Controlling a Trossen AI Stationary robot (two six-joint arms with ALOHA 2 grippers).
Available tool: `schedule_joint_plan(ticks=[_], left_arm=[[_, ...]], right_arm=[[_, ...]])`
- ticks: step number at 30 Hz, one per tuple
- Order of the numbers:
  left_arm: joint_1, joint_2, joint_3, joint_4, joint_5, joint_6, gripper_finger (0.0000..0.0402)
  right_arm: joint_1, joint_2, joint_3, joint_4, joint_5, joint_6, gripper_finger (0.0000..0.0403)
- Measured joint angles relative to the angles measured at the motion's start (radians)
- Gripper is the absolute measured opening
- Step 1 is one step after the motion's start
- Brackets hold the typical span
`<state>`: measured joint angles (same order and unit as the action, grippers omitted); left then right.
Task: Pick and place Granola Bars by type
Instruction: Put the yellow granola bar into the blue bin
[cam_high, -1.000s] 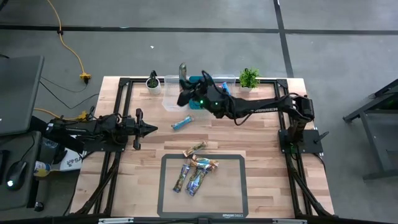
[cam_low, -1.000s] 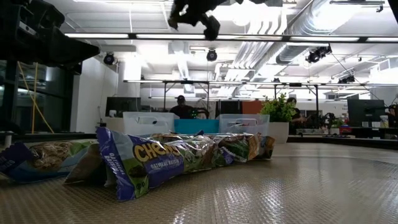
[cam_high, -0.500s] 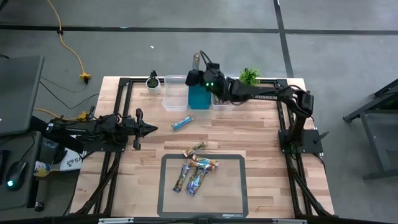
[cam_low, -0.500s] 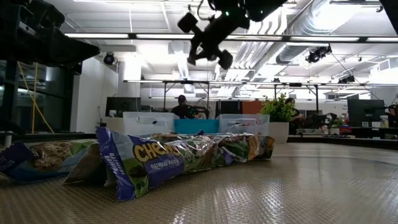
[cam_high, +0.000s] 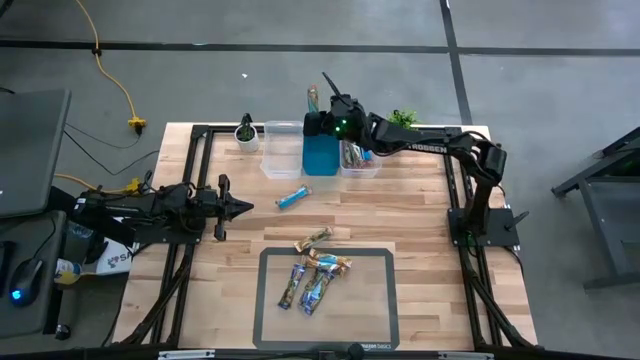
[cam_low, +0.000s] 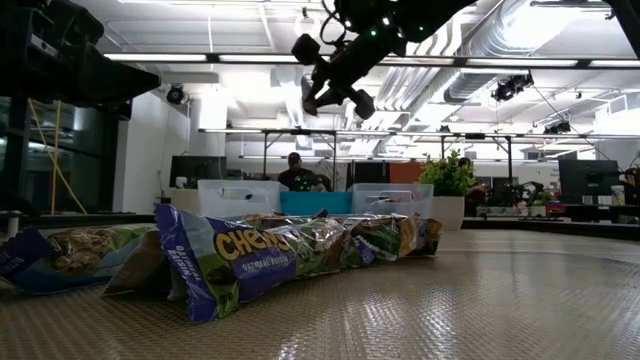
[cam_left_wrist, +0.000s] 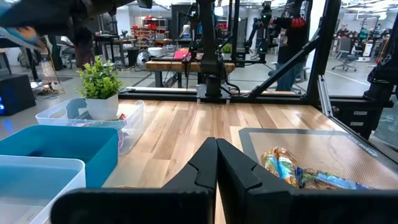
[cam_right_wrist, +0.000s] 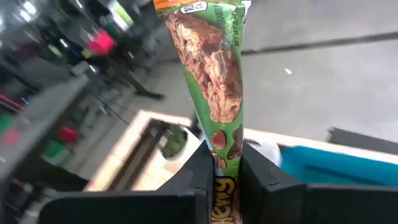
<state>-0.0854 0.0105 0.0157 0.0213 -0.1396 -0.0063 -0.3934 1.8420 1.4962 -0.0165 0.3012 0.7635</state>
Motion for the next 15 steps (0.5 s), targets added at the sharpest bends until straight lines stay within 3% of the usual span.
schedule_joint_plan(ticks=[6, 15], left_arm=[[0.0, 0.0, 0.0, 0.0, 0.0, 0.0, 0.0001], [0.0, 0.0, 0.0, 0.0, 0.0, 0.0, 0.0001]], right_arm=[[-0.012, 0.04, 0.123, -0.277, 0.021, 0.015, 0.0028], [-0.026, 0.154, 0.249, -0.468, -0.032, 0.173, 0.0028]])
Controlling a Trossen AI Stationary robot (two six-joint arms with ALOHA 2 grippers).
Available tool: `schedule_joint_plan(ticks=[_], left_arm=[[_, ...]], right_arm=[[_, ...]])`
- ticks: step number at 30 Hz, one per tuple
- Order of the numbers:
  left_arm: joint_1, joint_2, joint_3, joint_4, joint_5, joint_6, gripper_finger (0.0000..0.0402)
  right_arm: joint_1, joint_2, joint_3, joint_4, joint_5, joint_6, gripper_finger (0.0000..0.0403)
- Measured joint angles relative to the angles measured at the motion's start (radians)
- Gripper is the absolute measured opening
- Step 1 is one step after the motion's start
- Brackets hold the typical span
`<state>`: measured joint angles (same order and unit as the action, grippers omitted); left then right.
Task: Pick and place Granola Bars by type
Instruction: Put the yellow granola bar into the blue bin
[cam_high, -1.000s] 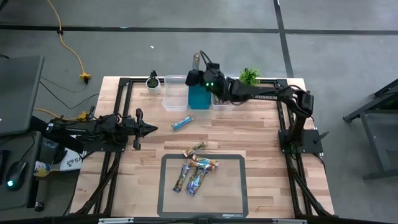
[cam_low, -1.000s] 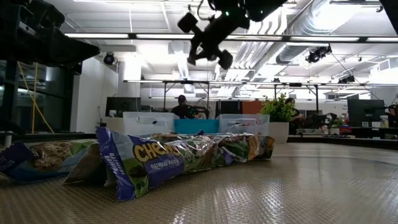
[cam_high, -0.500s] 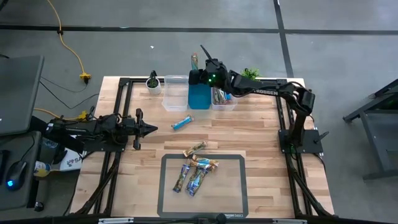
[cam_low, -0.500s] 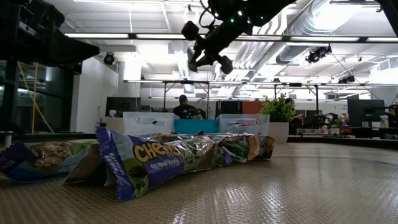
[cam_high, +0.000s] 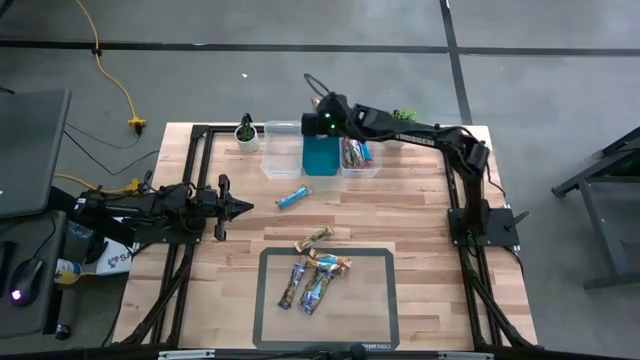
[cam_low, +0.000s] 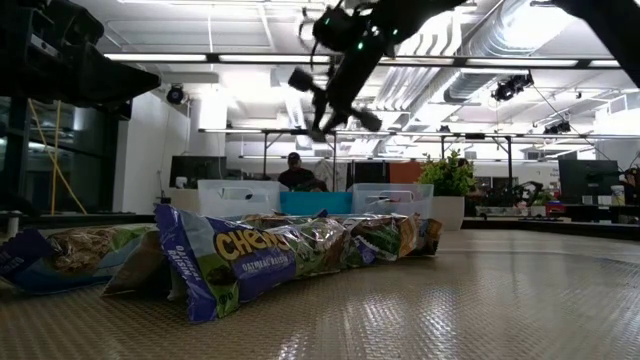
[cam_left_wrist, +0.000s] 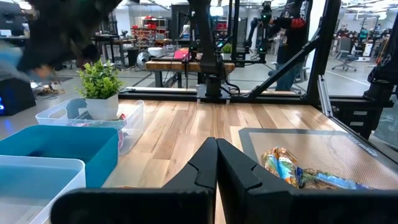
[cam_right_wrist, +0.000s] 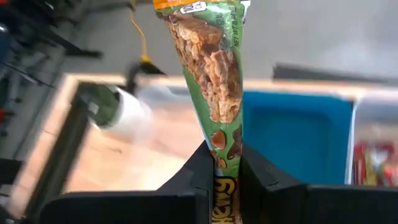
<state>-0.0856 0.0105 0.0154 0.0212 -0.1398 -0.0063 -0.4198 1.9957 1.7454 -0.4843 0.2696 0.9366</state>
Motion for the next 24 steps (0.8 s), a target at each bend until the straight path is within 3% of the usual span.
schedule_joint_plan(ticks=[5, 24], left_arm=[[0.0, 0.0, 0.0, 0.0, 0.0, 0.0, 0.0001], [0.0, 0.0, 0.0, 0.0, -0.001, 0.0, 0.0001]], right_arm=[[0.001, 0.064, 0.006, -0.079, -0.044, 0.076, 0.0028], [-0.006, 0.147, 0.009, -0.234, -0.094, 0.074, 0.0028]])
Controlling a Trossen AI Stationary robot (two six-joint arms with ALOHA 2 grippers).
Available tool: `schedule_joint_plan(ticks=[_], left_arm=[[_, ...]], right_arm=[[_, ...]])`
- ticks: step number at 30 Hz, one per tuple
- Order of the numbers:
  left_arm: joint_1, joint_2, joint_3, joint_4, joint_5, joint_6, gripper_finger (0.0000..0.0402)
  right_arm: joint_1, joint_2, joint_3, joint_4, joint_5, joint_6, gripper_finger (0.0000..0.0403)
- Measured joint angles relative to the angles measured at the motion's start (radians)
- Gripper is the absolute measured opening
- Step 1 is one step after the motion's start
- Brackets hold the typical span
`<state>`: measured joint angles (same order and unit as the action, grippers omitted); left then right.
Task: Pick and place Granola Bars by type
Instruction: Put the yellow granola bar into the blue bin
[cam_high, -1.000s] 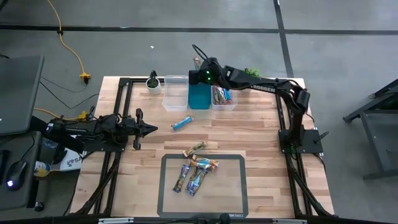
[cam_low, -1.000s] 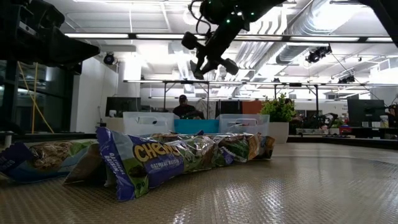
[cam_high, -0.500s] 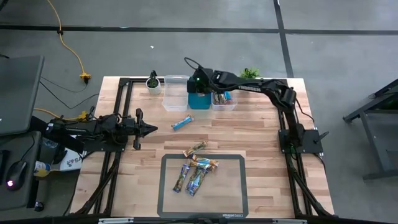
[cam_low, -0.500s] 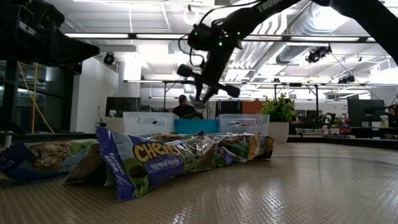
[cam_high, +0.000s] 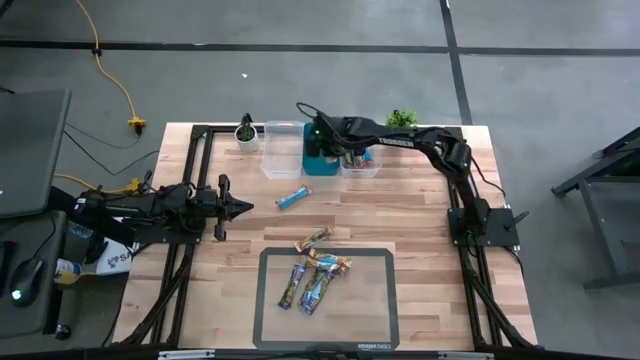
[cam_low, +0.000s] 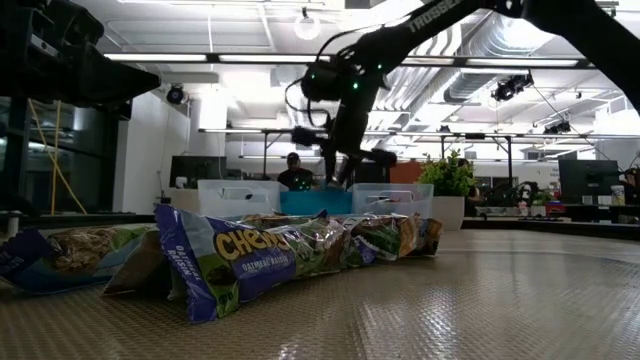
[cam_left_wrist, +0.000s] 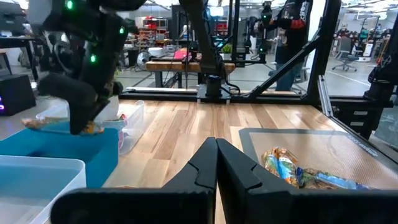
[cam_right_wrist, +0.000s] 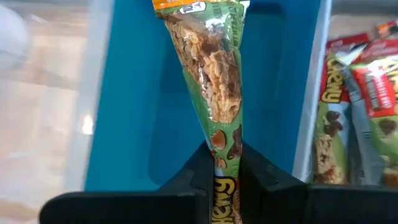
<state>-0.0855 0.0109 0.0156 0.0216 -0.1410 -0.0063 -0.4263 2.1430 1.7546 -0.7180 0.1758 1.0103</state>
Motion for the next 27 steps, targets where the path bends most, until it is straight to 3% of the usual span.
schedule_joint_plan(ticks=[13, 27], left_arm=[[0.0, 0.0, 0.0, 0.0, 0.0, 0.0, 0.0001], [0.0, 0.0, 0.0, 0.0, 0.0, 0.0, 0.0001]], right_arm=[[0.001, 0.05, -0.002, 0.046, 0.001, -0.002, 0.0029], [0.0, 0.049, -0.002, 0.06, 0.001, -0.005, 0.0091]])
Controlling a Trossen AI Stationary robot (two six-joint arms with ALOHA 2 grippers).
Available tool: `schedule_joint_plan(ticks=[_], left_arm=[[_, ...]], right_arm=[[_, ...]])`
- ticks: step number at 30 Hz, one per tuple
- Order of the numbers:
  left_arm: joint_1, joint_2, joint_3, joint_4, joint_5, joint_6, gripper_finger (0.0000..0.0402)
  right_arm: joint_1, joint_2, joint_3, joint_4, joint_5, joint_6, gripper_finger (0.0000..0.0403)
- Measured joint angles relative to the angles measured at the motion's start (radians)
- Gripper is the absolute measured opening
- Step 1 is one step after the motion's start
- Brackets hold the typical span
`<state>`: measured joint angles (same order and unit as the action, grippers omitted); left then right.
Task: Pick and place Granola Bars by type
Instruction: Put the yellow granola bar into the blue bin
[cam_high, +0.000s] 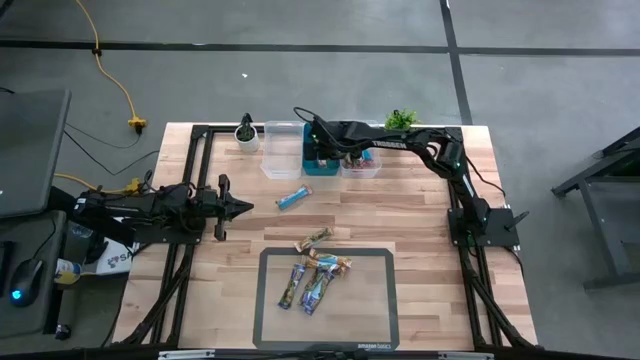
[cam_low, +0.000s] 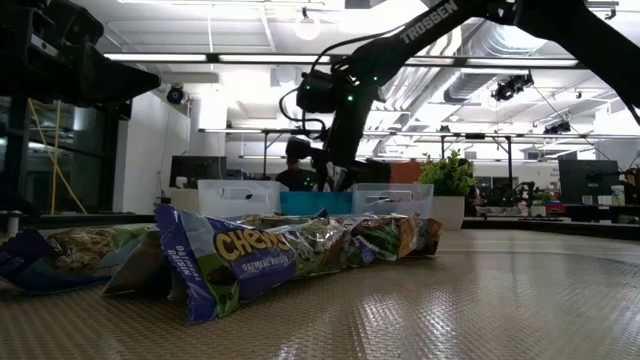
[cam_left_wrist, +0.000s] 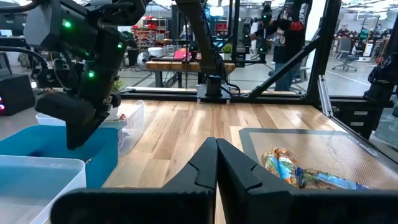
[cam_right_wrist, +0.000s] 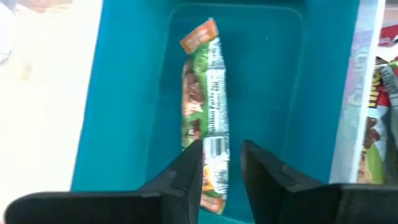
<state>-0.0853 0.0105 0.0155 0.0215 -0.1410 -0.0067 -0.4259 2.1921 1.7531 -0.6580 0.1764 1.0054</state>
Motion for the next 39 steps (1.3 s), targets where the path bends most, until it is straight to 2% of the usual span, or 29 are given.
schedule_joint_plan(ticks=[11, 21, 25, 30, 39], left_arm=[[0.0, 0.0, 0.0, 0.0, 0.0, 0.0, 0.0001], [0.0, 0.0, 0.0, 0.0, 0.0, 0.0, 0.0001], [0.0, 0.0, 0.0, 0.0, 0.0, 0.0, 0.0001], [0.0, 0.0, 0.0, 0.0, 0.0, 0.0, 0.0001], [0.0, 0.0, 0.0, 0.0, 0.0, 0.0, 0.0001]], right_arm=[[0.0, -0.004, 0.0, 0.063, -0.051, -0.053, 0.0106], [0.001, -0.092, 0.0, 0.123, 0.047, -0.233, 0.0106], [0.001, -0.141, 0.0, 0.209, 0.034, -0.377, 0.0108], [0.01, -0.191, 0.0, 0.373, -0.082, -0.596, 0.0108], [0.051, -0.243, 0.001, 0.662, -0.205, -0.953, 0.0108]])
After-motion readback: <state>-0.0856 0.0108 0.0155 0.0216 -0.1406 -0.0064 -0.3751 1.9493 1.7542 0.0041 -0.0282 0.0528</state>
